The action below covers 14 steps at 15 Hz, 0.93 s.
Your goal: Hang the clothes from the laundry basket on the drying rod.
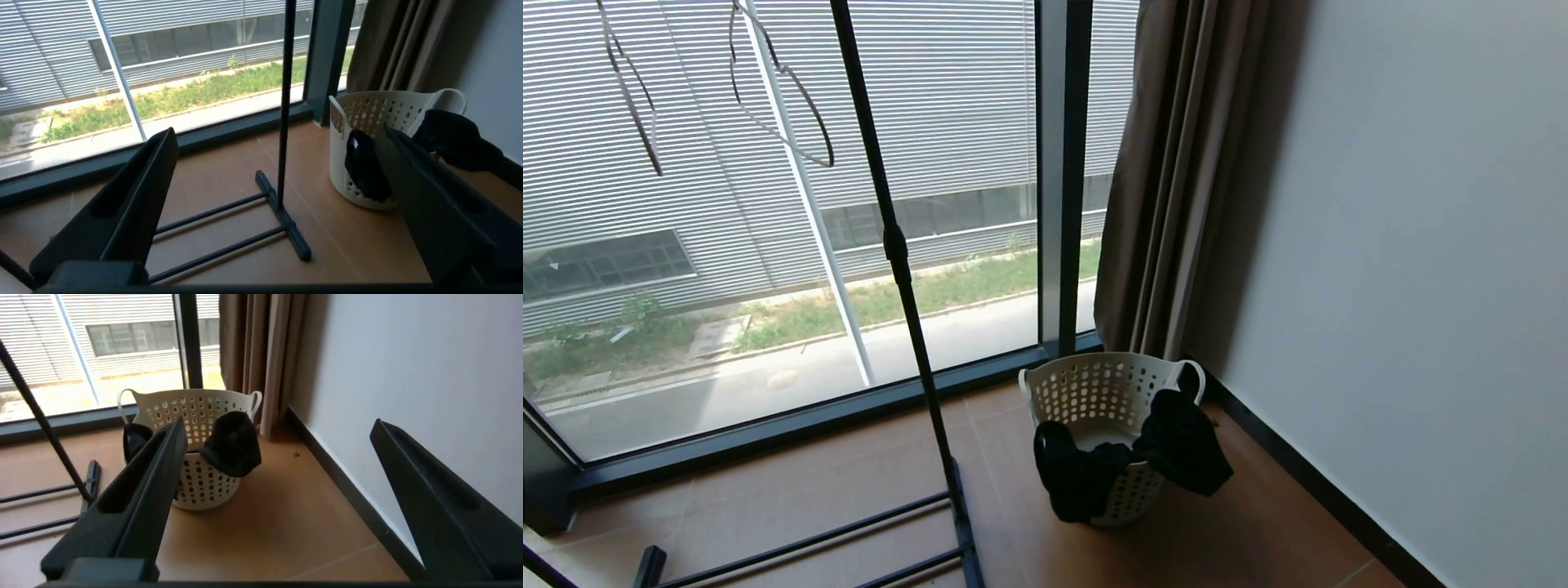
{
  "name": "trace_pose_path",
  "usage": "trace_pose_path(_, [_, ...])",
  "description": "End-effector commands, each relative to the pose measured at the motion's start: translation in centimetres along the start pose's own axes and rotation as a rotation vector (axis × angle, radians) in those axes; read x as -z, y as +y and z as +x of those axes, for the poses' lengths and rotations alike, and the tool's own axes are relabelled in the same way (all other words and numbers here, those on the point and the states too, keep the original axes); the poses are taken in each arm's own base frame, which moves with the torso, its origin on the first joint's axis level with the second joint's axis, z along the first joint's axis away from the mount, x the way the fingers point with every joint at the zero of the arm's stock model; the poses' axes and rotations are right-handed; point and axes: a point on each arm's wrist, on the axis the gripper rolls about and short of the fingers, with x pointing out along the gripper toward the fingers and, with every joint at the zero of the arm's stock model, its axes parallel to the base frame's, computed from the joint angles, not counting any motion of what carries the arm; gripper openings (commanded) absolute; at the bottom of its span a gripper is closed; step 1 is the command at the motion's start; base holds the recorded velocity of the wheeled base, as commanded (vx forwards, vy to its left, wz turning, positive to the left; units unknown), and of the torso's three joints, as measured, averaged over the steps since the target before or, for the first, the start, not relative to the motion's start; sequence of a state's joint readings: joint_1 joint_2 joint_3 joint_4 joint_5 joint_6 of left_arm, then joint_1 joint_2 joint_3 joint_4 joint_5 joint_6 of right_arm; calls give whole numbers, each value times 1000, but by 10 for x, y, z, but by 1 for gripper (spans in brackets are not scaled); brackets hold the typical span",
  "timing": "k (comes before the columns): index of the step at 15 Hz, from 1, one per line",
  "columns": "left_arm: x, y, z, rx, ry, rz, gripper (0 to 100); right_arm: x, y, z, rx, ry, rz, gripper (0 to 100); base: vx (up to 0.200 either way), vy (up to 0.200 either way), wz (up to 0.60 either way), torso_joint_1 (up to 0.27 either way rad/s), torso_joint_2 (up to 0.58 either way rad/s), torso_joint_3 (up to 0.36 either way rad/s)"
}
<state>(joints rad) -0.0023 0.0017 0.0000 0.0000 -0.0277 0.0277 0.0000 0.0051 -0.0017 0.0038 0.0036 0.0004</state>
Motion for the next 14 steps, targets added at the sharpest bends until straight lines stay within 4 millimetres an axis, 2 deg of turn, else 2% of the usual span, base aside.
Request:
trace_pose_path(1, [0, 0, 0, 1, 1, 0, 100, 0, 0, 0, -1, 0, 1, 100, 200, 0, 0, -2, -2, 2])
trace_pose_path(4, [0, 0, 0, 1, 1, 0, 100, 0, 0, 0, -1, 0, 1, 100, 200, 0, 0, 5, 2, 2])
trace_pose_path(5, [0, 0, 0, 1, 1, 0, 100, 0, 0, 0, -1, 0, 1, 100, 200, -200, 0, -2, 2, -2])
trace_pose_path(13, [0, 0, 0, 1, 1, 1, 100, 0, 0, 0, -1, 0, 1, 100, 0, -200, 0, 4, 2, 2])
trace_pose_path(14, [0, 0, 0, 1, 1, 1, 100, 0, 0, 0, -1, 0, 1, 100, 0, 0, 0, 0, 0, 0])
